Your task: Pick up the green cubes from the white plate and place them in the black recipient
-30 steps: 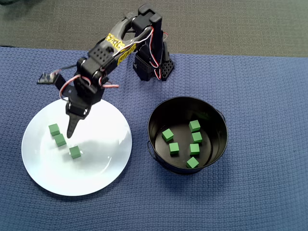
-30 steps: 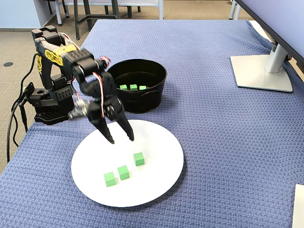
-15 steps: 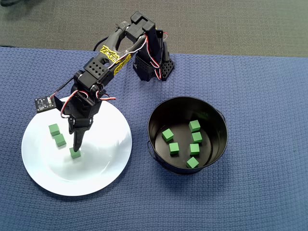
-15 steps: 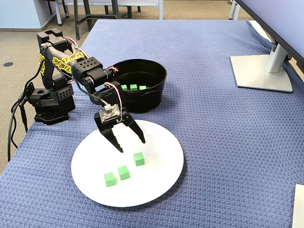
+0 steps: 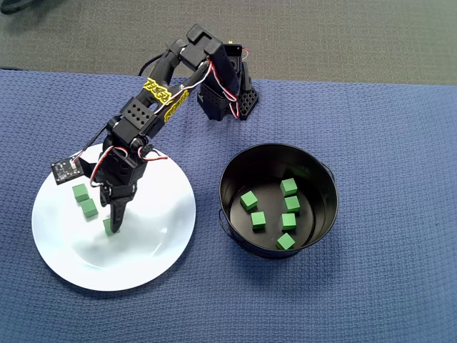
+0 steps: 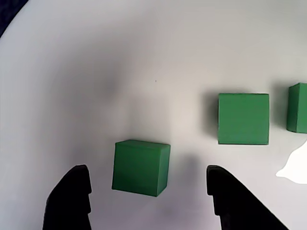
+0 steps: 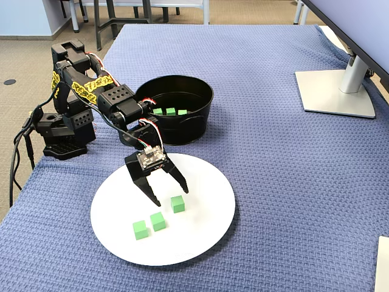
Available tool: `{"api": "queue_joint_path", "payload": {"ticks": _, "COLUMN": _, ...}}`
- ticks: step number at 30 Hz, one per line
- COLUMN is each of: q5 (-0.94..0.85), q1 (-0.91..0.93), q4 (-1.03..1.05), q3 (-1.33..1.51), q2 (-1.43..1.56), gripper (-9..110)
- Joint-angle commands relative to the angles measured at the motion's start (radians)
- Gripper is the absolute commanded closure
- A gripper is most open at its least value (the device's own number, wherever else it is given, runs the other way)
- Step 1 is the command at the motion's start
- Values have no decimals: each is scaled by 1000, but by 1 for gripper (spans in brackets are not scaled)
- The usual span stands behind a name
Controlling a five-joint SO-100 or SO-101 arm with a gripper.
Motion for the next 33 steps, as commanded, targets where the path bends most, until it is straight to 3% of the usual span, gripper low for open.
{"api": "queue_joint_path", "payload": {"ticks": 1, "q5": 23, "q1": -9, "q4": -29, "q3": -75, "q2": 8, "gripper": 78}}
{"api": "queue_joint_path", "payload": {"ticks": 33, "q5": 110, "q1": -74, "q4": -51, "q3": -35, "q2": -18, "gripper": 81}}
